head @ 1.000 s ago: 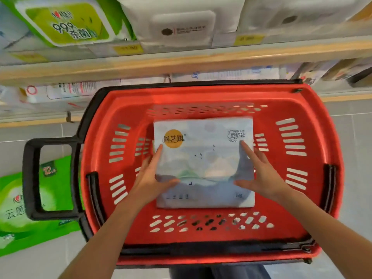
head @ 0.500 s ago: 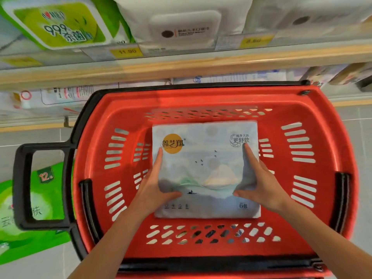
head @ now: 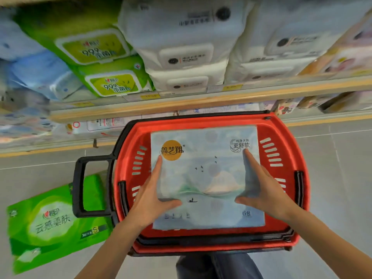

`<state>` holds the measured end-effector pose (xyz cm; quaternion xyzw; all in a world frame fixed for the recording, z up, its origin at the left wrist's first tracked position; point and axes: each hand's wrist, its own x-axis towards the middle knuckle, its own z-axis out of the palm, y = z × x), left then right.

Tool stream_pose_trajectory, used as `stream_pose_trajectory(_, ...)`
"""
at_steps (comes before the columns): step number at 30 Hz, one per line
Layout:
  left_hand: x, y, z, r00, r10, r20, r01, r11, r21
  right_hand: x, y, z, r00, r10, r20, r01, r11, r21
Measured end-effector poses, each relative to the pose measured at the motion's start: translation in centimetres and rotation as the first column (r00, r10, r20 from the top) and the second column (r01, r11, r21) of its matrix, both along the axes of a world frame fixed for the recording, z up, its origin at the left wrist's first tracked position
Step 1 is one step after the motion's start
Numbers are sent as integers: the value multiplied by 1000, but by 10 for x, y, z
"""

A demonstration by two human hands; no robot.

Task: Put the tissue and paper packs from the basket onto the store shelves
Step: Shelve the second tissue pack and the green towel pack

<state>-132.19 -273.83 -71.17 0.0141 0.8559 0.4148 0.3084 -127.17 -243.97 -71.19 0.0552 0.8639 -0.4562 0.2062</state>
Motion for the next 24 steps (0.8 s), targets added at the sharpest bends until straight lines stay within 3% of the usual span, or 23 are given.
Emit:
stream_pose_trajectory(9,-15,-7,157,975,-43,-219,49,998,25,0,-7,155,982,-107,-154,96,992,-77)
stream_pose_trajectory(17,-27,-7,323,909,-52,-413,97,991,88,12,-9,324,917,-175,-359,181,983,-17)
stream_pose_trajectory(24,-18,-2,462,789,-35,-613,150,979,137,25,-7,463,832,-199,-518,223,975,-17)
